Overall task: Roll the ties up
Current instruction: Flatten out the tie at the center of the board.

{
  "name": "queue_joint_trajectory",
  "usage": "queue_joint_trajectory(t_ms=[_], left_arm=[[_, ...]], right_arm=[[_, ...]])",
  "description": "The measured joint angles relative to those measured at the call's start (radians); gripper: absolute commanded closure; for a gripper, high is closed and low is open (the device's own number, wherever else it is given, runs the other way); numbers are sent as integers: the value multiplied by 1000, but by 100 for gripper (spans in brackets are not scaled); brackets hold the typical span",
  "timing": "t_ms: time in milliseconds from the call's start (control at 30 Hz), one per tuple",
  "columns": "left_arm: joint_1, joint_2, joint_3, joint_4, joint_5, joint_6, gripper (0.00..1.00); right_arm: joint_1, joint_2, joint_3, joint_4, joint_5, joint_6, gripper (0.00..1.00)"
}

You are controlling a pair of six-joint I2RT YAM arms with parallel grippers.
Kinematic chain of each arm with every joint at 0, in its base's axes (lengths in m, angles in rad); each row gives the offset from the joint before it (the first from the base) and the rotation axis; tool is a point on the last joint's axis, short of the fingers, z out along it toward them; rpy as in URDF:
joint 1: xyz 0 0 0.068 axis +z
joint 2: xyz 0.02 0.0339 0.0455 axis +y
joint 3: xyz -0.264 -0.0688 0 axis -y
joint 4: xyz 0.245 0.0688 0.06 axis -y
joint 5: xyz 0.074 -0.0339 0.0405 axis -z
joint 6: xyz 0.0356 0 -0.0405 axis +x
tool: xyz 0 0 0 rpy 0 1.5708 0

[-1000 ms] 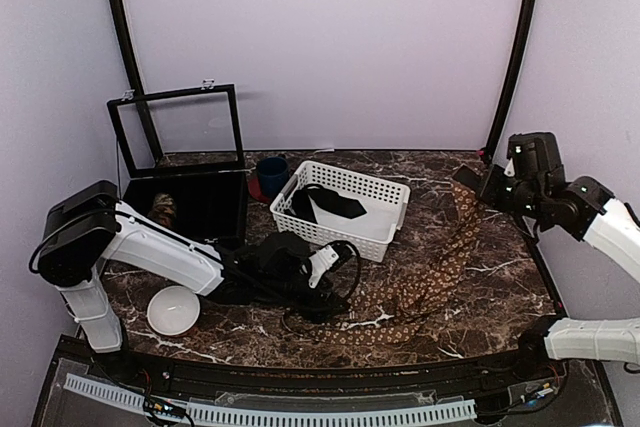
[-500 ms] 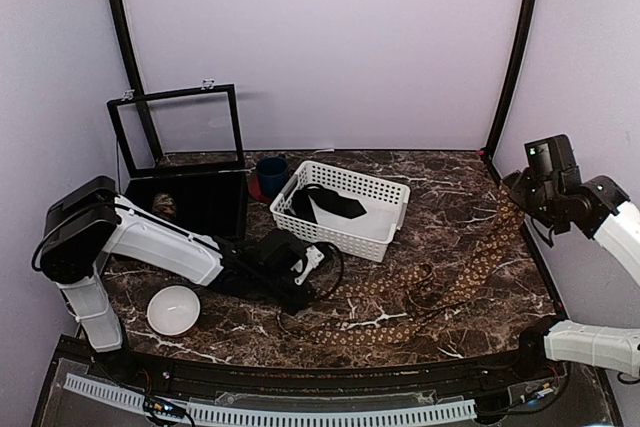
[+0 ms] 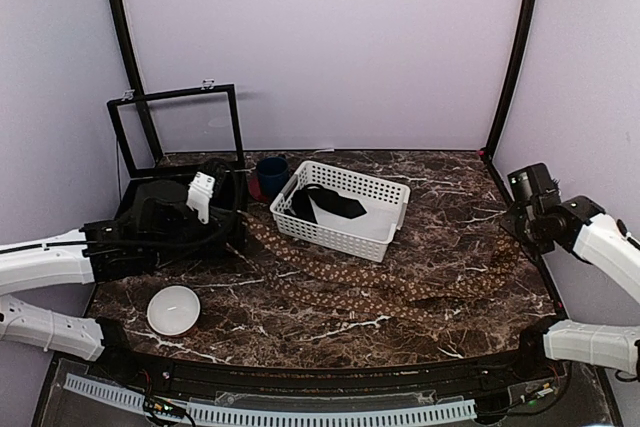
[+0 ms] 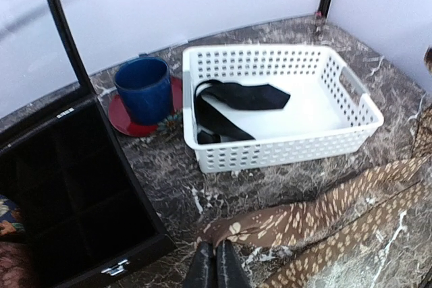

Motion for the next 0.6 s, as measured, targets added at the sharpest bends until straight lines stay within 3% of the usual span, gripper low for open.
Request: queue_joint_trajectory(t_ms=[200,233,267,300,367,400,600], left_arm=[[1,-250,-13,20,39,74,100],[1,-264,-8,24,67,87,100],[1,-273,-4,30,109,102,100],[1,-273,-2,34,138,111,100],[1,-264,-2,40,229,131,100],[1,-252,-2,40,285,138,100],[1,-219,1,61,558,175,100]], right_arm=[[-29,28,-106,55,-63,26,96],[-32,28,-119,64,-77,33,92],[-33,27,-134,74,-90,37,80],[-34,26,-148,84,-101,46,61],[-37,24,-182,101,-133,57,10],[-40,23,-200,109,-150,58,1],[-44,13,-225,115,-217,56,3]])
